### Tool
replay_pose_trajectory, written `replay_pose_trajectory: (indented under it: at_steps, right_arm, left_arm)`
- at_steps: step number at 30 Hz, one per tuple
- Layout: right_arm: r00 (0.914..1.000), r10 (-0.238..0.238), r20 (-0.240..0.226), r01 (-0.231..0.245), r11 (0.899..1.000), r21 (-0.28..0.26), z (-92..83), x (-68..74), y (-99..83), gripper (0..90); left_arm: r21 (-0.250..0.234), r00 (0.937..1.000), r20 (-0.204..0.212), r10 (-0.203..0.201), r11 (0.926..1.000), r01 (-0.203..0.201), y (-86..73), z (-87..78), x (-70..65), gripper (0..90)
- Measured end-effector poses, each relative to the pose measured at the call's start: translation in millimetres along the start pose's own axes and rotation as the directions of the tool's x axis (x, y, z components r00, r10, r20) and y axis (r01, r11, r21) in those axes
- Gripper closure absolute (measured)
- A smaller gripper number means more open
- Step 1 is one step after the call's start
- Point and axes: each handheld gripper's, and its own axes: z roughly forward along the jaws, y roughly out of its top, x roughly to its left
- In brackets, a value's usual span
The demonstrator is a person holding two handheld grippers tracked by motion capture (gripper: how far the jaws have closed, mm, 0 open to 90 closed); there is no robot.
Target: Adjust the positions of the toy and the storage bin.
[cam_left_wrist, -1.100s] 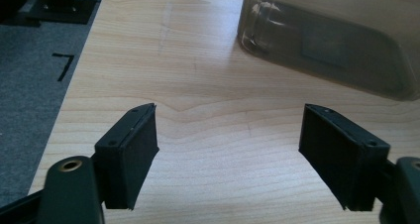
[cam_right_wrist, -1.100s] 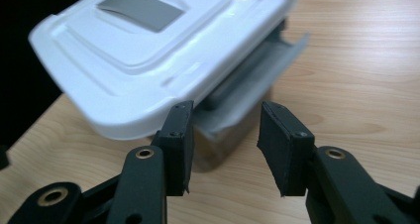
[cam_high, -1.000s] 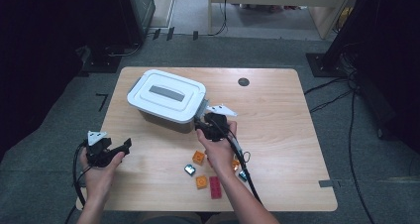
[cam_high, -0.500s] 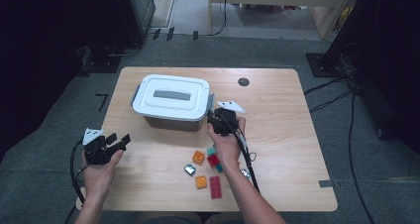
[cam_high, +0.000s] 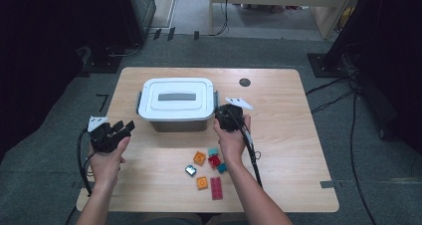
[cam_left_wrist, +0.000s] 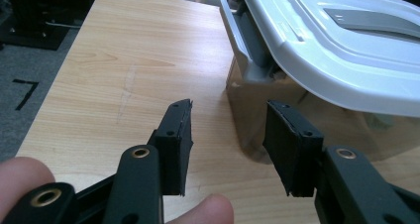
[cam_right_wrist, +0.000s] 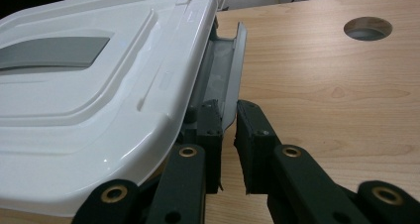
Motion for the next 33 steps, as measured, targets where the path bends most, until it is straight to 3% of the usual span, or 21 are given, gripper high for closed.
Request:
replay_pose_trajectory:
  at_steps: [11, 18, 25, 28, 33]
  right_arm:
    - [0.9998, 0.018, 0.005, -0.018, 1.0, 0.001, -6.5, -6.7, 0.2, 84.2]
    - [0.9989, 0.046, -0.008, -0.046, 0.999, 0.004, -20.2, -23.3, -1.0, 85.1]
    - [0.9982, 0.06, -0.004, -0.06, 0.998, -0.011, -37.9, -47.7, -5.6, 84.8]
    - [0.9976, 0.068, -0.012, -0.068, 0.998, -0.012, -42.5, -52.2, -7.5, 84.5]
    - [0.9979, 0.064, -0.013, -0.064, 0.998, -0.017, -54.3, -63.2, -11.5, 84.2]
  left_arm:
    - [0.003, 0.9996, 0.025, 0.014, 0.9999, -0.015, -1.9, 16.4, -16.3, 56.4]
    - [-0.002, 0.9984, 0.045, 0.035, 0.9994, -0.035, -4.0, 20.0, -33.6, 57.7]
    - [0.01, 0.9936, 0.076, 0.083, 0.9964, -0.084, -8.0, 25.3, -59.8, 65.6]
    - [0.013, 0.9922, 0.081, 0.095, 0.9953, -0.096, -9.5, 26.2, -65.2, 68.5]
    - [0.027, 0.9855, 0.135, 0.102, 0.9939, -0.107, -11.8, 27.6, -75.6, 78.1]
